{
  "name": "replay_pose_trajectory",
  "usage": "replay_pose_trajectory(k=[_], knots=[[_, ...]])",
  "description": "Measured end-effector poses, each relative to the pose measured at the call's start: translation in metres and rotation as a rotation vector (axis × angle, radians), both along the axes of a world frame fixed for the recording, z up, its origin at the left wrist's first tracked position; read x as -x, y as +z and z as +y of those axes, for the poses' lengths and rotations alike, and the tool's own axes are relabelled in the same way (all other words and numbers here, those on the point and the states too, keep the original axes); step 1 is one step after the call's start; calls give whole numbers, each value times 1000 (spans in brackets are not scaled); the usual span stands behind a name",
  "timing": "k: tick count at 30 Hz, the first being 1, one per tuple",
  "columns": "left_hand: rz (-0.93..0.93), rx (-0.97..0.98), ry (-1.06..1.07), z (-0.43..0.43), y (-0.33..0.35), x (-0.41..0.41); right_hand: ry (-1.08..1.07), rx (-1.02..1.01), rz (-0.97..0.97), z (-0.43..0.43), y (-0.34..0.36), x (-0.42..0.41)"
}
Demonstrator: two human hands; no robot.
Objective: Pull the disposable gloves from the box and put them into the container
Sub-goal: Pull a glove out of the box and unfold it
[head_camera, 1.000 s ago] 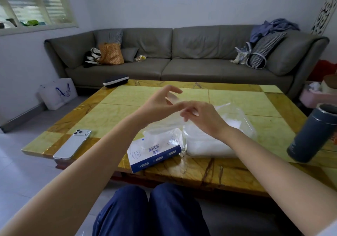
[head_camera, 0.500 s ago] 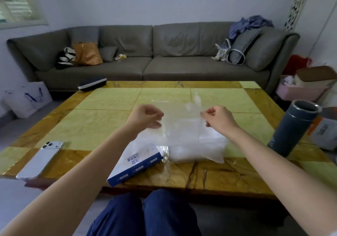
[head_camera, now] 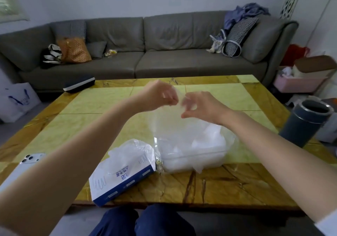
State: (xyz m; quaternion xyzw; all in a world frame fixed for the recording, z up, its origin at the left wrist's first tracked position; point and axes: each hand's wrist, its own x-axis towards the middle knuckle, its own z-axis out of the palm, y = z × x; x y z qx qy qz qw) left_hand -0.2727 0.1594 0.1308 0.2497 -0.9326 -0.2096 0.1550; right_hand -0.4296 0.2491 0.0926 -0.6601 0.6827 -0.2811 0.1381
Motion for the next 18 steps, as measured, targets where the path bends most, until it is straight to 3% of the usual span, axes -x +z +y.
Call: replay_pose_trajectory(k=[4, 7, 10, 13, 18], knots=[[79, 230, 98, -10, 16, 8, -157, 320, -37, -14, 12, 22], [292, 296, 128, -9, 30, 17, -204, 646, 127, -18, 28, 35], [370, 417, 106, -11, 21, 18, -180, 818, 259, -10, 27, 38], [280, 448, 27, -14, -16, 9, -55, 737, 343, 2, -1, 42], [-136, 391, -111, -18, -77, 6, 88, 253, 432, 13, -55, 48]])
